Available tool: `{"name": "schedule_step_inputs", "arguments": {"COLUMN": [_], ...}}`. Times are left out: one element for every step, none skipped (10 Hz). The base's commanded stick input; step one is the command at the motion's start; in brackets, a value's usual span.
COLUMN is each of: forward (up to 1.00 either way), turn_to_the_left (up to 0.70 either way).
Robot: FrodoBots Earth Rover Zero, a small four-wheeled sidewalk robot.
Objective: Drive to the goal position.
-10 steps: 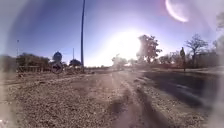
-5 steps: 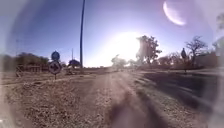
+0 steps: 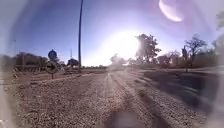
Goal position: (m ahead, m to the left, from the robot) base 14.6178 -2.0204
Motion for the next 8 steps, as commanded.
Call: {"name": "schedule_step_inputs", "arguments": {"forward": [0.5, 0.5, 0.5, 0.5, 0.5, 0.5, 0.5, 0.5], "turn_to_the_left": [0.0, 0.0, 0.0, 0.0, 0.0, 0.0, 0.0, 0.0]}}
